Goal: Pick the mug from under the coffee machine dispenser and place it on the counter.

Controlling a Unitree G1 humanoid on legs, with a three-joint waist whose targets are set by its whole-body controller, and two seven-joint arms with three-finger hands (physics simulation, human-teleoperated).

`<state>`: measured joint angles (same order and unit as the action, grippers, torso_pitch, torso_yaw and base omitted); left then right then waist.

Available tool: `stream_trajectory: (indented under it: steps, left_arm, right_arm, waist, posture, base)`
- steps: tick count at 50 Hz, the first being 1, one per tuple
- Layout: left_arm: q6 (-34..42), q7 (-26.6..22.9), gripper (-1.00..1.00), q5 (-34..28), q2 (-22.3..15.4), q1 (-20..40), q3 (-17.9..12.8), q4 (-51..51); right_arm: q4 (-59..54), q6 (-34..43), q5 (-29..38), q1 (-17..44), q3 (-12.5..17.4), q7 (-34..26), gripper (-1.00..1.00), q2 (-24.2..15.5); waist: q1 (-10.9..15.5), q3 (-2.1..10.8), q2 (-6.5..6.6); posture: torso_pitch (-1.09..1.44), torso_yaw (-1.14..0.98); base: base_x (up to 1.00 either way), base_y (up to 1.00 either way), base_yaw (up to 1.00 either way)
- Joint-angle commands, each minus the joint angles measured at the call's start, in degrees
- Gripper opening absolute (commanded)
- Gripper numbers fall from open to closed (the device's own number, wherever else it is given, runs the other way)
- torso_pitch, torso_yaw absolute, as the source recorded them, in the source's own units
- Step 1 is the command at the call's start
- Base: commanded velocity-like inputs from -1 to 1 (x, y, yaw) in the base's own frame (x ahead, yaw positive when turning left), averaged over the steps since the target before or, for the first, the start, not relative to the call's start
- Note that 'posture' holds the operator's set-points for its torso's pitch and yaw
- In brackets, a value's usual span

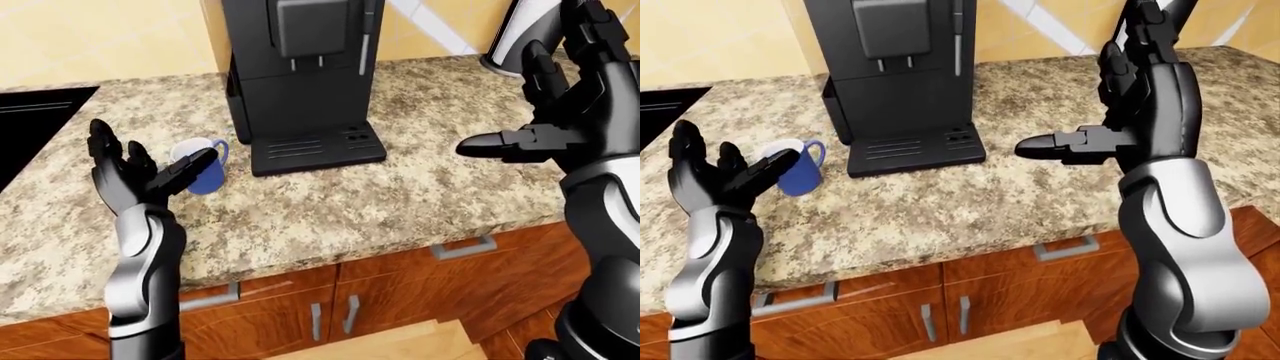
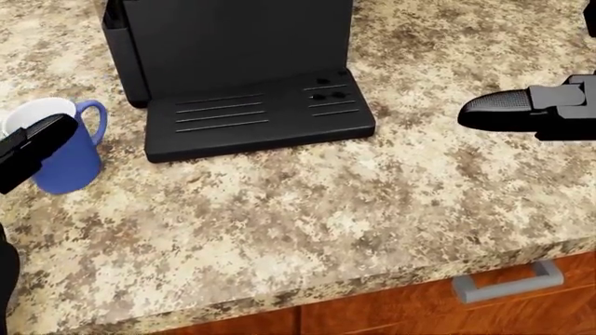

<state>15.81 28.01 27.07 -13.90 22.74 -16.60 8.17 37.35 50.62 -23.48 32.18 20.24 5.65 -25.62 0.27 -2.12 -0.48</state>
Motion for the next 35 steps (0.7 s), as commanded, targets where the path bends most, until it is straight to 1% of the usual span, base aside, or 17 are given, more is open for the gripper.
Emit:
stream_trajectory:
  steps: [1,5,14,20,26,30,32,35]
  left_arm:
    - [-1.3,-0.3,1.00,-0.1,-0.8,1.6,-0.3,2.5]
    - [0.3,0.4,1.00,0.4,-1.5,2.0,-0.8,4.3]
    - [7.2,1.4,1.00,1.1,-5.7,4.6,-3.1,9.2]
    - [10.5,2.1,1.00,1.4,-7.4,5.6,-4.0,11.6]
    - [13.5,2.9,1.00,3.5,-9.4,6.4,-5.9,14.1]
    - [18.0,4.6,1.00,6.9,-12.2,8.0,-7.5,17.9]
    - [20.7,5.3,1.00,8.4,-14.6,9.1,-8.4,20.0]
    - [23.7,6.5,1.00,10.6,-17.1,10.5,-9.6,22.4]
  right_arm:
    - [1.2,-1.6,0.2,1.4,0.6,0.1,1.00,-0.7]
    - [1.2,-1.6,0.2,1.4,0.6,0.1,1.00,-0.7]
    - [1.1,-1.5,0.4,1.6,0.5,0.0,1.00,-0.7]
    - [1.1,-1.5,0.3,1.8,0.6,0.1,1.00,-0.8]
    - [1.1,-1.4,0.1,1.9,0.7,0.2,1.00,-1.1]
    - [1.2,-0.9,-0.3,2.5,0.9,0.4,1.00,-1.5]
    - [1.4,0.0,-1.0,3.3,1.3,0.8,1.00,-1.9]
    - [1.4,0.7,-2.0,4.3,1.9,1.4,1.00,-2.8]
  waist:
    - [0.0,1.30,0.05]
    - [0.0,1.28,0.05]
    - [-0.1,1.14,0.25]
    - [-0.1,1.05,0.47]
    - [-0.2,0.98,0.60]
    - [-0.3,0.88,0.66]
    - [-0.3,0.77,0.68]
    - [-0.4,0.60,0.76]
  posture:
    - [0.00,0.00]
    - [0.00,0.00]
    - [0.00,0.00]
    - [0.00,0.00]
    - [0.00,0.00]
    - [0.00,0.00]
    - [0.00,0.00]
    - [0.00,0.00]
  base:
    - [0.00,0.00,0.00]
    - [0.00,0.00,0.00]
    - [0.00,0.00,0.00]
    - [0.00,0.00,0.00]
    - [0.00,0.00,0.00]
    - [0.00,0.00,0.00]
    - [0.00,0.00,0.00]
    - [0.00,0.00,0.00]
